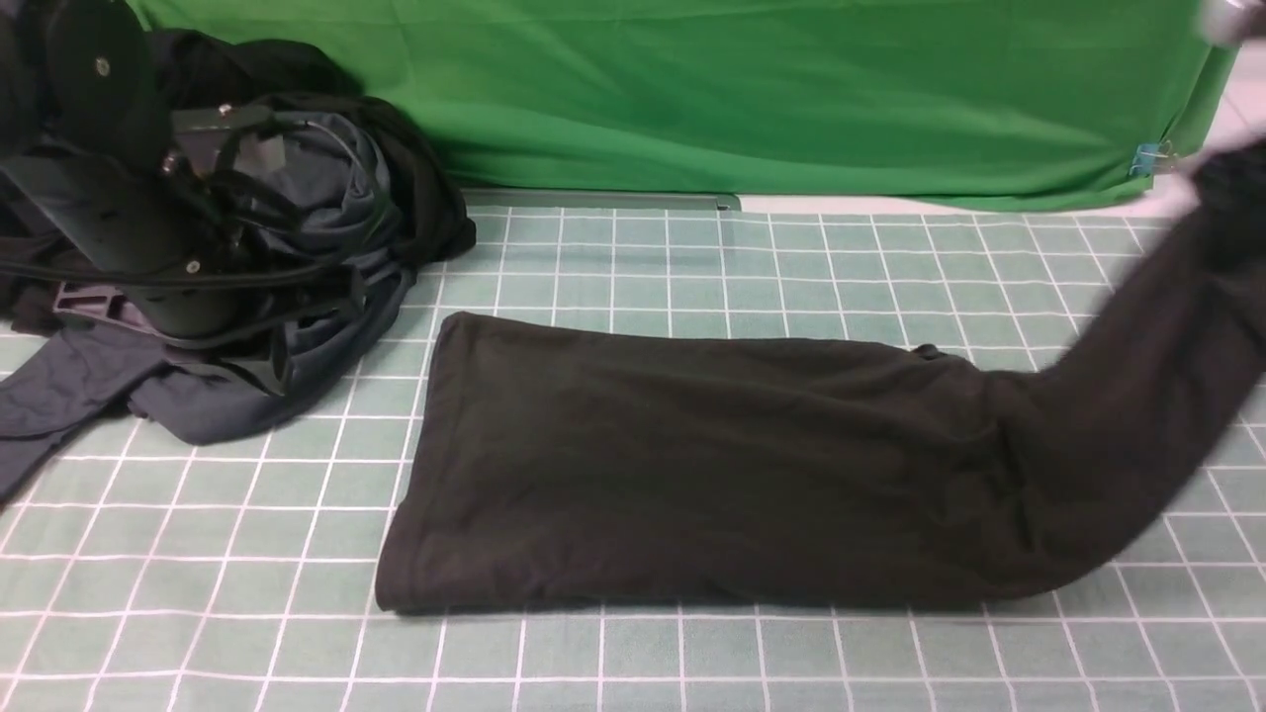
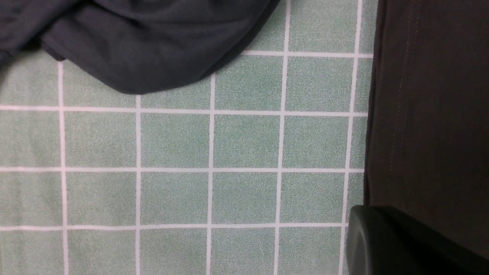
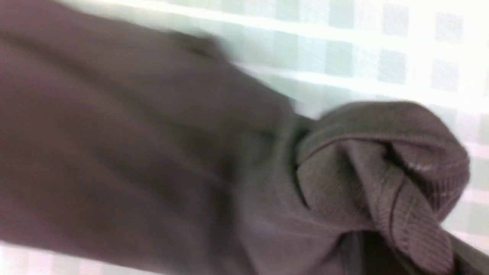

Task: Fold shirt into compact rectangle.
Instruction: 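Fold the right end of the dark garment over onto its left end with the right gripper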

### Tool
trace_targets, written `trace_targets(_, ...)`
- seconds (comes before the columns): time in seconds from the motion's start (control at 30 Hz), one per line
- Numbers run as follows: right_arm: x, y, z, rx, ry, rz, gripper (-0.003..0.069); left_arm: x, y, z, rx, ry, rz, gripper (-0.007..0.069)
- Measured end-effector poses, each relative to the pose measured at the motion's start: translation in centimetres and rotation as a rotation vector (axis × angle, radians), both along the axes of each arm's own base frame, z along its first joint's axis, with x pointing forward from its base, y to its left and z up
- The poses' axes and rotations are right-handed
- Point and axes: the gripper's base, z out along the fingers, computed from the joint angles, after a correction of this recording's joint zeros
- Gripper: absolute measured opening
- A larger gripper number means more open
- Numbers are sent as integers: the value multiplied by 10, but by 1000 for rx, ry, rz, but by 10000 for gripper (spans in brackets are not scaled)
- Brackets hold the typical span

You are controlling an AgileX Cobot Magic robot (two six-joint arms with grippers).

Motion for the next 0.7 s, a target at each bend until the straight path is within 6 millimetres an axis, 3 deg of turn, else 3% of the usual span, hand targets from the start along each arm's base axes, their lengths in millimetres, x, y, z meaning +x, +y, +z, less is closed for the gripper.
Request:
trace_targets(0.17, -6, 104, 7, 74, -36, 182, 45, 0, -1, 0, -19, 0, 5, -4)
trace_targets(0.3, -4, 145, -7, 99, -22, 233, 45, 0, -2, 0, -30, 0, -1, -4)
trace_targets(0.33, -2, 170, -18, 123, -17, 265, 45, 0, -3, 0, -38, 1, -5, -4)
trace_targets(0.5, 6, 237, -67, 206, 9, 310, 44, 0, -5, 0, -66, -2, -4, -4)
trace_targets(0.7, 9, 286, -126, 289, 39, 307, 76, 0, -6, 1, -70, -5, -12, -4)
